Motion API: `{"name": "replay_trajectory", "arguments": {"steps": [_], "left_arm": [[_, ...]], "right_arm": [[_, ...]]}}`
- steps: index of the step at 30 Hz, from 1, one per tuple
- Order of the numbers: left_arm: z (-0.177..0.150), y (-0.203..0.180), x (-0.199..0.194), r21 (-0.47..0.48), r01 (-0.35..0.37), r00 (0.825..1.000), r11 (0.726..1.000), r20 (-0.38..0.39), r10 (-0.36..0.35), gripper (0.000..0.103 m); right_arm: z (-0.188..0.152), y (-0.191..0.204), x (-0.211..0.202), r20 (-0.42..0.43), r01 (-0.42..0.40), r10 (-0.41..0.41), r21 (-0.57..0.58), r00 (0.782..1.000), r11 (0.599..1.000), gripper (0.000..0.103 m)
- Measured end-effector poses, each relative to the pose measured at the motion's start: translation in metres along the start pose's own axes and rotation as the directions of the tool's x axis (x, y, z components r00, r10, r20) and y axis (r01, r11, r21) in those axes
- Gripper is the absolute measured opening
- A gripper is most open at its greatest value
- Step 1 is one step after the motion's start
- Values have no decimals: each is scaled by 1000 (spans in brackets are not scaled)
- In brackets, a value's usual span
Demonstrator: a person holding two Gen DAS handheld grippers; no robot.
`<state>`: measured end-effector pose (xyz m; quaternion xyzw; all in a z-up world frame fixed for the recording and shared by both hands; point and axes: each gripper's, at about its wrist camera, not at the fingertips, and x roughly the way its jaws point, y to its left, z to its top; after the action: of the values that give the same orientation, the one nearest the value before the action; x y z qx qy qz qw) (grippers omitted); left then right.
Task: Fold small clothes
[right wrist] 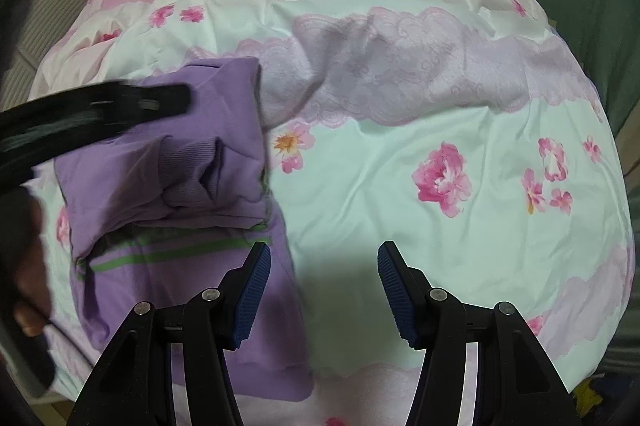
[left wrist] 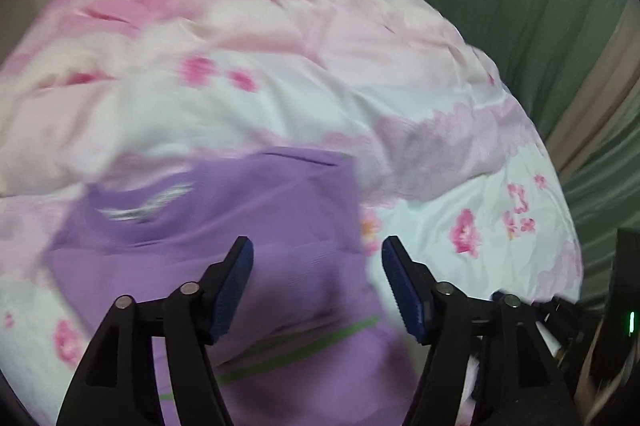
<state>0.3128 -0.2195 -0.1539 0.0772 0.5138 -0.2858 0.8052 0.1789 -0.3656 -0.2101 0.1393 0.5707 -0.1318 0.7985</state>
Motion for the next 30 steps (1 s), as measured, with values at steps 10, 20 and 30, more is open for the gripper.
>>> {"name": "replay_trajectory", "arguments": {"steps": [10, 20, 30], "left_arm": [[-136, 105, -60, -182, -276, 957, 944, -140, 253, 74], [-256, 134, -44, -368, -266, 933, 891, -332, 142, 74], [-294, 154, 6, -499, -214, 928, 840, -373, 15, 74]], "right_arm": [[-31, 28, -10, 8, -40, 40, -51, 999, 998, 75], [-118, 36, 29, -136, -56, 45, -77, 990, 995, 75], [-141, 14, 60, -183, -46, 40, -28, 982, 999, 75]]}}
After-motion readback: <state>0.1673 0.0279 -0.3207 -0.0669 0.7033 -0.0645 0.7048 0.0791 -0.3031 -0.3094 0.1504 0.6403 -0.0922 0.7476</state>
